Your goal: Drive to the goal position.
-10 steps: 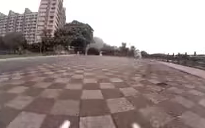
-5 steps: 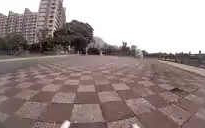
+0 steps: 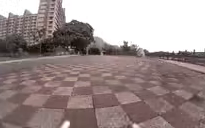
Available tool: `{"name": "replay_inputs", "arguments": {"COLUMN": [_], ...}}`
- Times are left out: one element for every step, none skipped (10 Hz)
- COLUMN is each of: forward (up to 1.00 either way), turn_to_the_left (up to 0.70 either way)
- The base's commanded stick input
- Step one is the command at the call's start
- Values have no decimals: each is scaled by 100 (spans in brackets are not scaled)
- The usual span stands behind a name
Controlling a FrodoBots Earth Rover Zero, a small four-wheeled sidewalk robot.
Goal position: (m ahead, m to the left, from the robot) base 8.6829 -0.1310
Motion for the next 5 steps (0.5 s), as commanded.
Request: {"name": "replay_inputs", "arguments": {"forward": [100,100,100,100,100], "turn_to_the_left": [0,0,0,0,0]}}
